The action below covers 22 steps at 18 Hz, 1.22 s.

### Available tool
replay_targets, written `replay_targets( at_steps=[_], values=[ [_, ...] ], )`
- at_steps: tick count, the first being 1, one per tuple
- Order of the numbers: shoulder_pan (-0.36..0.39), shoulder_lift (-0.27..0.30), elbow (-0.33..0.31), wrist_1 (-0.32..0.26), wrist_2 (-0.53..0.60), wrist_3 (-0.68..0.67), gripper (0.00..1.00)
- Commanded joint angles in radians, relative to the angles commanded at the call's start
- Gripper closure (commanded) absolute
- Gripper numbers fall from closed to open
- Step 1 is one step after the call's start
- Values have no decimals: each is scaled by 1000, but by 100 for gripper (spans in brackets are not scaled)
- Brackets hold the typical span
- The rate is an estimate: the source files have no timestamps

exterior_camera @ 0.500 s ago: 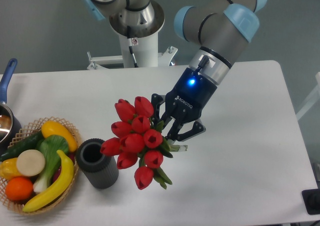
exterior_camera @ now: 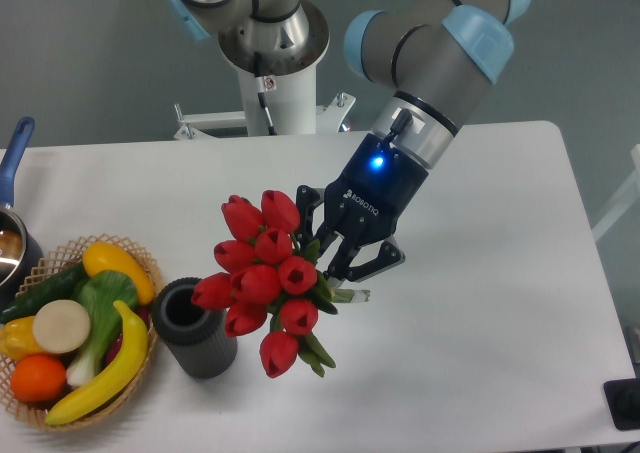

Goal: Insert the flowers into the vase
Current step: 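Carry the red tulip bunch with the gripper over the gray vase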

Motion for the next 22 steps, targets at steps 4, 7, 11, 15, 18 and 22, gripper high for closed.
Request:
replay_targets(
  at_steps=[4, 7, 11, 15, 18, 22],
  values=[
    [-3, -2, 6, 0, 0, 0, 72],
    [-5, -2, 6, 0, 0, 0, 72],
    [-17, -6, 14, 0, 0, 2, 72],
    [-18, -9, 15, 3, -61, 3, 72],
    [-18, -12, 14, 6, -156, 3, 72],
    [-47, -14, 12, 6, -225, 5, 72]
  ],
)
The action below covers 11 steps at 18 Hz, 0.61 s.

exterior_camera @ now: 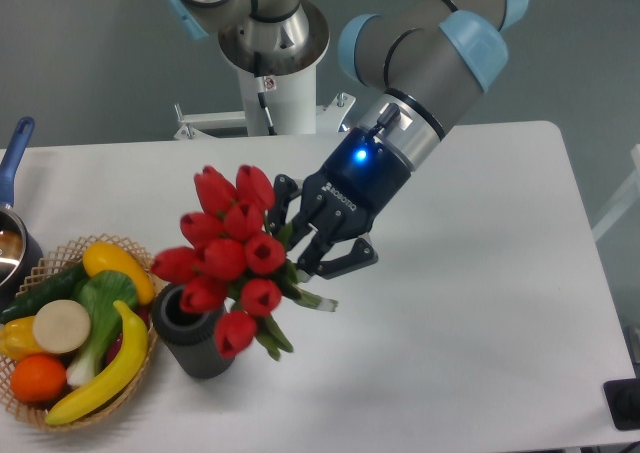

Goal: Insert the flowers into the vase
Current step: 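Carry the red tulip bunch with the gripper over the gray vase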

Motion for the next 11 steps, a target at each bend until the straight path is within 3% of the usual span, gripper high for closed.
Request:
replay_targets(
  at_steps=[5, 11],
  values=[
    [-25, 0, -12, 0, -127, 0, 72],
    [-61, 6, -58, 0, -141, 8, 72]
  ],
)
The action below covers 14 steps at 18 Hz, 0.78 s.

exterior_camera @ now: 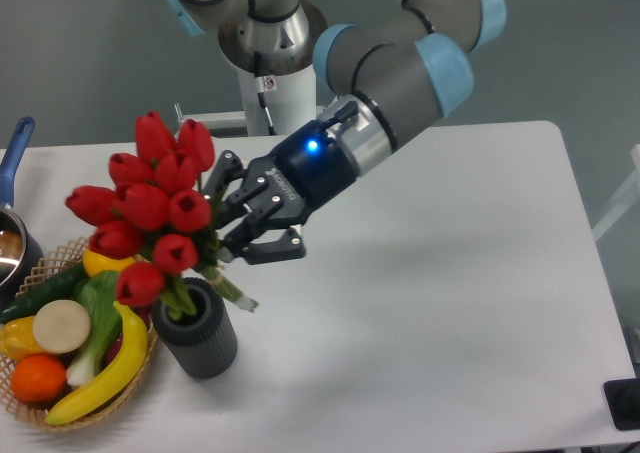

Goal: Insert the flowers into the vase
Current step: 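Carry the red tulip bunch with the gripper over the gray vase, then lower the tulip stems into the gray vase opening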

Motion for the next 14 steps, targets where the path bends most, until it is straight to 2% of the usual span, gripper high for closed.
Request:
replay_targets(
  at_steps=[6, 10, 14],
  values=[
    [-40, -8, -18, 2, -40, 9, 72],
    [-40, -15, -69, 2, -77, 43, 72],
    [-40, -41, -72, 2, -115, 67, 72]
  ],
)
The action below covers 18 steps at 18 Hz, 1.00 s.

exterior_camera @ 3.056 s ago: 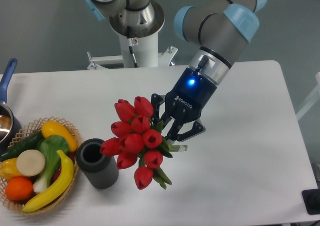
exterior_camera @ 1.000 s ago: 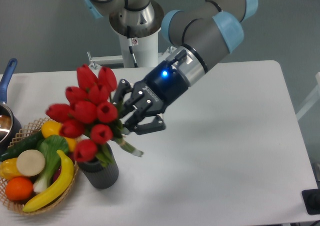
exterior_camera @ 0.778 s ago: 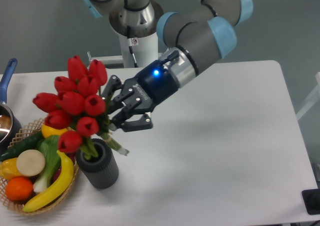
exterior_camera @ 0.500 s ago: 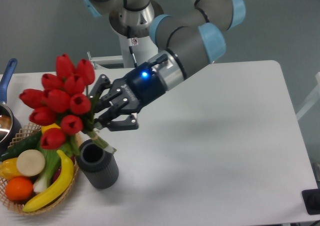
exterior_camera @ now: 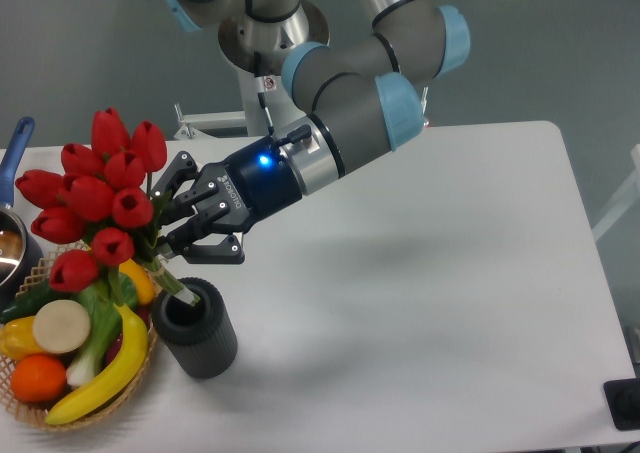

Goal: Insert the flowers into the vase
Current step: 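Lower the tulip stems into the gray vase opening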

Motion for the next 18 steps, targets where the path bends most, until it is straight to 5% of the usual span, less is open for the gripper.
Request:
replay_targets(
  at_steps=[18],
  values=[
    [2, -51, -43, -2, 0, 57, 72]
  ],
)
